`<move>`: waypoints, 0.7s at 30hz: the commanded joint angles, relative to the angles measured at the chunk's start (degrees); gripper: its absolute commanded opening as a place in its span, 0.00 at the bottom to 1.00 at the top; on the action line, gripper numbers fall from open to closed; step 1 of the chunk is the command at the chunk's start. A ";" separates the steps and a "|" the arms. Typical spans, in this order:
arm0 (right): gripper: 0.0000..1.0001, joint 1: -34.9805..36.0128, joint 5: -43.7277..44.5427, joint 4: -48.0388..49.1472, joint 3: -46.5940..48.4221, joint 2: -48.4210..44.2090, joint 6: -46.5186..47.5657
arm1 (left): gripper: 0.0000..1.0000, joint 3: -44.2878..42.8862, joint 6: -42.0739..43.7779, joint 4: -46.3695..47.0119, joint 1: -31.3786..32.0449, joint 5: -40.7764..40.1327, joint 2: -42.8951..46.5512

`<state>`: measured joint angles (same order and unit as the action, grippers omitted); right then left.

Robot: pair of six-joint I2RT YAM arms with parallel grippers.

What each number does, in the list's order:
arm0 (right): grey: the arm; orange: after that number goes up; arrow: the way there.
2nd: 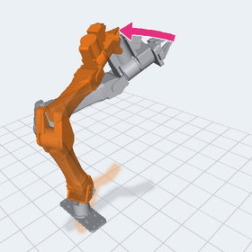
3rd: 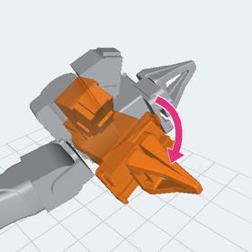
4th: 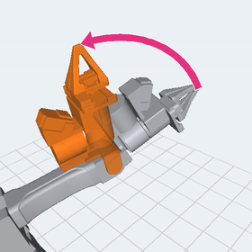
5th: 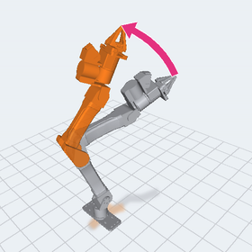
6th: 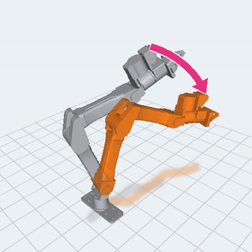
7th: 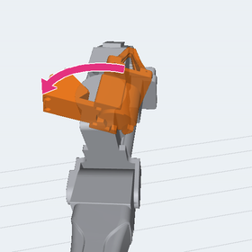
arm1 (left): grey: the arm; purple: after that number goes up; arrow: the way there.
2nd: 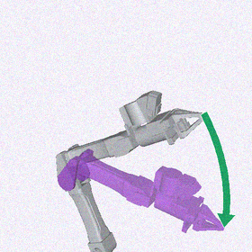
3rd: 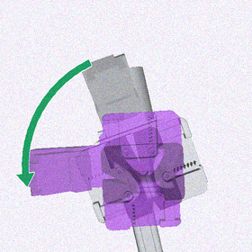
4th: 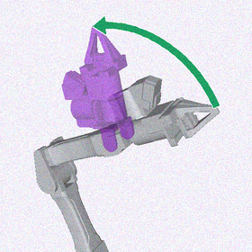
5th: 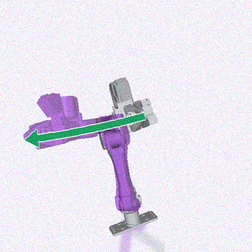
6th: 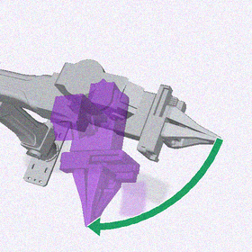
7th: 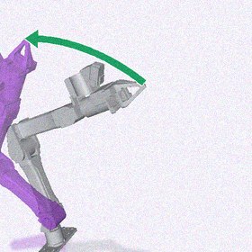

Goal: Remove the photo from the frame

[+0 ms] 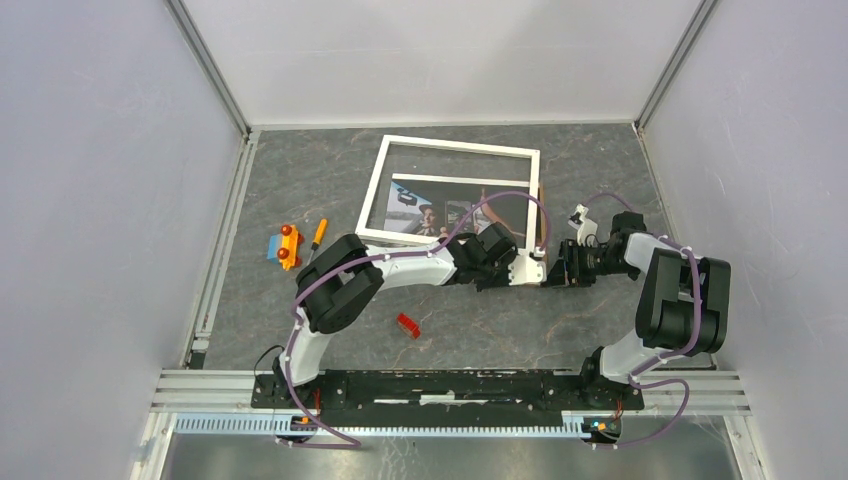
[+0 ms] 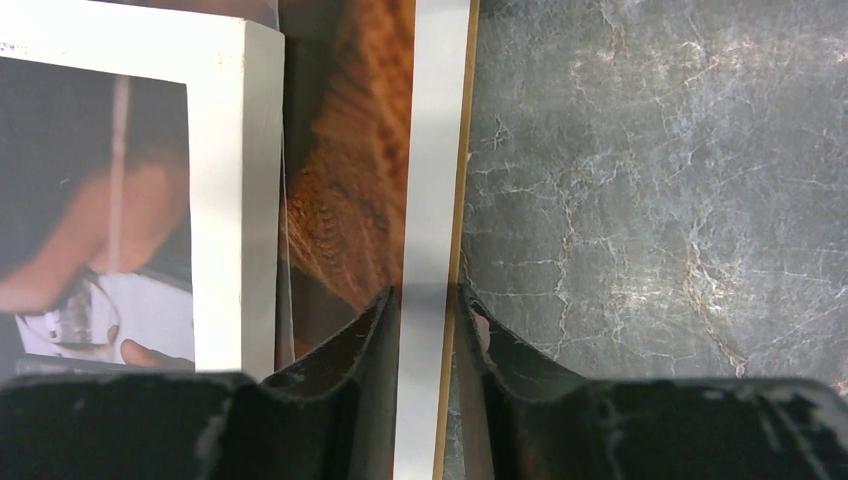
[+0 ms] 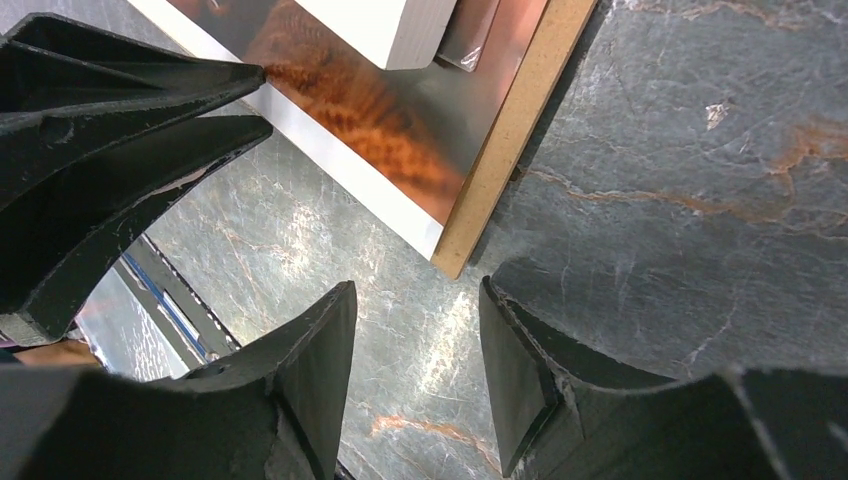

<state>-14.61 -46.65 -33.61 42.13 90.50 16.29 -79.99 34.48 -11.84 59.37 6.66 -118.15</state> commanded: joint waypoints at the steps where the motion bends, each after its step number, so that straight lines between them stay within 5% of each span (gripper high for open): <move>1: 0.55 0.19 -0.87 0.01 -0.38 -0.75 0.32 | 0.32 -1.48 -2.68 1.32 -0.95 1.05 3.73; 21: 0.61 0.28 -6.80 1.14 -0.91 0.29 -1.61 | 0.24 -2.03 -2.66 1.34 -2.42 0.40 4.54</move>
<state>-14.61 -49.89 -33.67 41.39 90.50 16.08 -79.99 33.74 -12.10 57.76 8.03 -115.98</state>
